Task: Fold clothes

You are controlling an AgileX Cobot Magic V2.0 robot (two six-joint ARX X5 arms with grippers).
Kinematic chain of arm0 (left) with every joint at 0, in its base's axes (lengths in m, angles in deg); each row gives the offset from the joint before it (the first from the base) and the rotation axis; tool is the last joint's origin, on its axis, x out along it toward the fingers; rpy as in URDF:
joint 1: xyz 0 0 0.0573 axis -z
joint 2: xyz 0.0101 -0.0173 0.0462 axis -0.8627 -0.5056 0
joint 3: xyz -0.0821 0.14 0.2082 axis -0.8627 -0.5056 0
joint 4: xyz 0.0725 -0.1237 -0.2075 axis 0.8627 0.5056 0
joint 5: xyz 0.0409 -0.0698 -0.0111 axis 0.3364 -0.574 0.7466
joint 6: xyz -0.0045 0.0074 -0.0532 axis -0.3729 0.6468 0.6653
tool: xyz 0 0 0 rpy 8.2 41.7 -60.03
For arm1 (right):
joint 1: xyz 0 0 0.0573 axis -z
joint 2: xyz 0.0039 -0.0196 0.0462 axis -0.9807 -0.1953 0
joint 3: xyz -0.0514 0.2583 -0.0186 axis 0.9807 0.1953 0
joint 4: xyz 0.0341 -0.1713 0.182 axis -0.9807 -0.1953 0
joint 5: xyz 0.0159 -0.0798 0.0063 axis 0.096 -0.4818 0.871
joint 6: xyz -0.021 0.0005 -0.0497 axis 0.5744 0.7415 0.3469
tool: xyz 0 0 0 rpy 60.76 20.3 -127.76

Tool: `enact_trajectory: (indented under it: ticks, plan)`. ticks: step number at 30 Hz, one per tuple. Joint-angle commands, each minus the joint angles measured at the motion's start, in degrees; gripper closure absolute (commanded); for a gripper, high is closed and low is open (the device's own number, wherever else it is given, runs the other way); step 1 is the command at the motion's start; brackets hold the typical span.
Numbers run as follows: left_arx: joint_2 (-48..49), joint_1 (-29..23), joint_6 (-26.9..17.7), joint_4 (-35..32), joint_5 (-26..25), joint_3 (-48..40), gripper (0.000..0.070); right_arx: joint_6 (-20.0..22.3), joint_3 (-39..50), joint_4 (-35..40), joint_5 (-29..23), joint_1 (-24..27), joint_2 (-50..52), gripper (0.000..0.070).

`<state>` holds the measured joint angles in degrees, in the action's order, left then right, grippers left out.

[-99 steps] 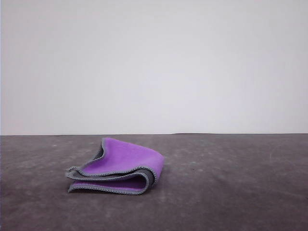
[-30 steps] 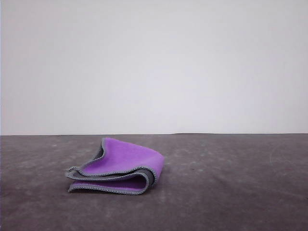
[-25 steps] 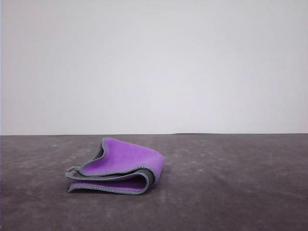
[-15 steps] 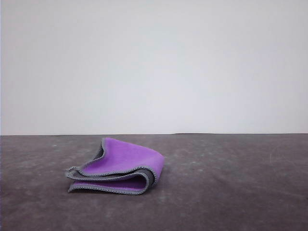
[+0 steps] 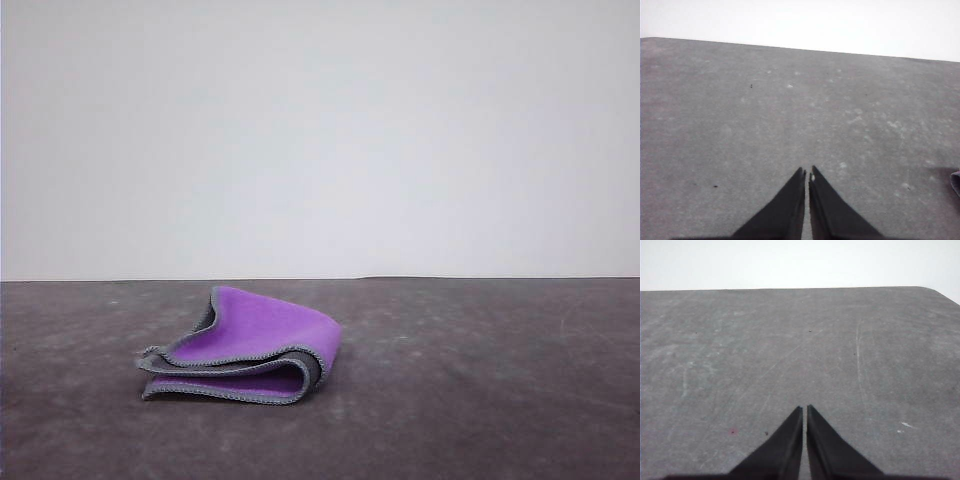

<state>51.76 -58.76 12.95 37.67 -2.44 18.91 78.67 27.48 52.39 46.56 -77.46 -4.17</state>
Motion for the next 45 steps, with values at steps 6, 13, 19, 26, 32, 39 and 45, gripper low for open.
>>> enact_trajectory:
  ticks: [6,13,19,26,32,39,45]
  plan:
    - [0.08,-0.11,-0.39,0.33,0.15,-1.16,0.07,-0.59,0.2,0.68,-0.02,0.0,-0.07,0.0688]
    - [0.07,-0.11,-0.39,0.33,0.15,-1.16,0.07,-0.59,0.2,0.68,-0.02,0.0,-0.07,0.0688]
    - [0.07,-0.11,-0.39,0.33,0.15,-1.16,0.07,-0.59,0.2,0.68,-0.02,0.0,-0.07,0.0688]
    - [0.07,-0.11,-0.39,0.33,0.15,-1.16,0.07,-0.59,0.2,0.68,-0.02,0.0,-0.07,0.0688]
    - [0.07,-0.11,-0.39,0.33,0.15,-1.16,0.07,-0.59,0.2,0.68,-0.02,0.0,-0.07,0.0688]
    - [0.07,-0.11,-0.39,0.33,0.15,-1.16,0.07,-0.59,0.2,0.68,-0.02,0.0,-0.07,0.0688]
    - [0.08,-0.11,-0.39,0.33,0.15,-1.16,0.07,-0.59,0.2,0.68,-0.02,0.0,-0.07,0.0688]
